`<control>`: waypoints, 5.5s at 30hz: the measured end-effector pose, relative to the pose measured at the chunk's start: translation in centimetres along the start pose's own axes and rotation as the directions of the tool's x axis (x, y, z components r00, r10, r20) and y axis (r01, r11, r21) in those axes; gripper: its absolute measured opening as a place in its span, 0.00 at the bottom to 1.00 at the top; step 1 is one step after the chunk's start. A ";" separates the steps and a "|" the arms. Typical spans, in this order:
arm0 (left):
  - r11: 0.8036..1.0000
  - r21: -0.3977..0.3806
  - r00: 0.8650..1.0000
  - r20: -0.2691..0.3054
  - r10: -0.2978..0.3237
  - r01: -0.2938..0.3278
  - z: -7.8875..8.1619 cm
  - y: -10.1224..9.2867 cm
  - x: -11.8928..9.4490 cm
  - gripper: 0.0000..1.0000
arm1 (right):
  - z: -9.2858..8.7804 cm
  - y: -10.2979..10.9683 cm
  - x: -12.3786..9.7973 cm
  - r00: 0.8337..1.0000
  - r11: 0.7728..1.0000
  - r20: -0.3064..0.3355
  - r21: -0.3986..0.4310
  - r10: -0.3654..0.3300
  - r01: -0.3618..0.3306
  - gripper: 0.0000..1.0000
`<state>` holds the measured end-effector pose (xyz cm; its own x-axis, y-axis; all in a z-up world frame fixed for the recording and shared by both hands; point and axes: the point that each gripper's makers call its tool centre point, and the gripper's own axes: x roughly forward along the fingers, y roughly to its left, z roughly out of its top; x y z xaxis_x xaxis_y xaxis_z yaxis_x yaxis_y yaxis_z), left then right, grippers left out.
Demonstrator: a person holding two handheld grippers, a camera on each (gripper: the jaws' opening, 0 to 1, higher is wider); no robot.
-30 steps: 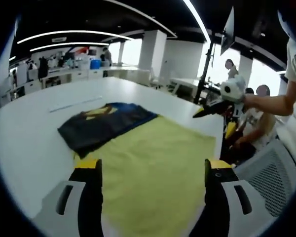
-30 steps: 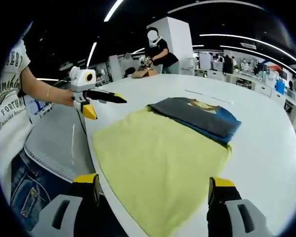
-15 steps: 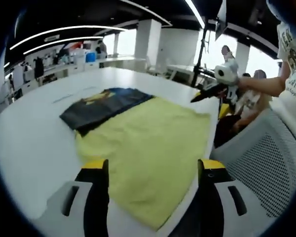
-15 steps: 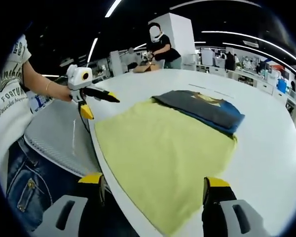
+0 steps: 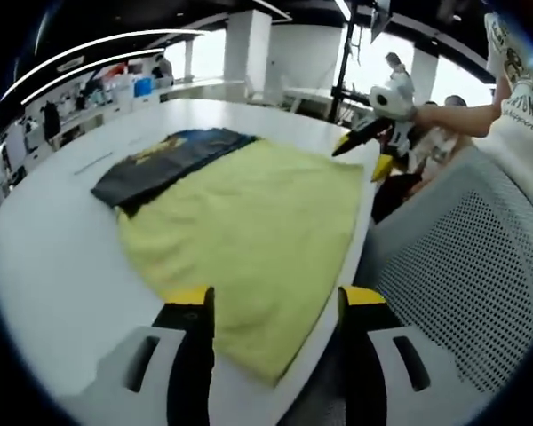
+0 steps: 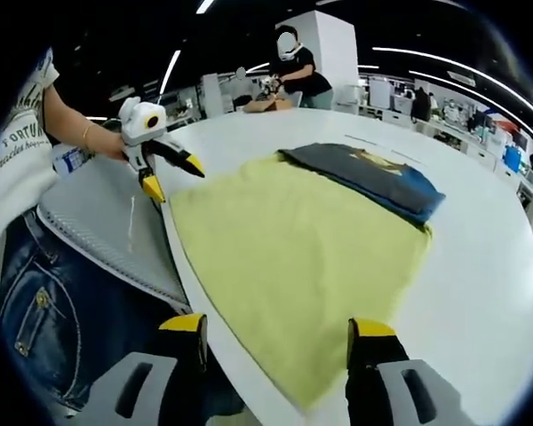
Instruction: Fold the garment on the visible template until the final outline fits inside the template.
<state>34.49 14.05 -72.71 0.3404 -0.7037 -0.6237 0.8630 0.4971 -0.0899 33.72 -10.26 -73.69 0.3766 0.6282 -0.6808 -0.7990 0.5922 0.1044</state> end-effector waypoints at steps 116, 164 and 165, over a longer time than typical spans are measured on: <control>0.996 0.078 0.947 -0.320 -0.010 0.036 -2.0 -2.7 -3.6 0.00 | -1.2 1.9 -2.9 0.980 0.978 -0.155 -0.148 0.125 -0.149 0.00; 0.966 0.196 0.974 -0.117 0.192 -0.166 8.1 6.8 -3.6 0.00 | 8.4 -6.8 -3.3 0.995 0.934 -0.019 -0.345 -0.100 0.088 0.00; 0.964 0.201 0.973 -0.113 0.200 -0.175 8.3 7.1 -3.6 0.00 | 8.6 -7.0 -3.3 0.994 0.933 -0.014 -0.348 -0.106 0.094 0.00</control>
<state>42.53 15.87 -64.66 0.4620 -0.5276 -0.7129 0.8473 0.5001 0.1789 42.08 -12.10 -65.89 0.4522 0.5551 -0.6981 -0.8731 0.4355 -0.2193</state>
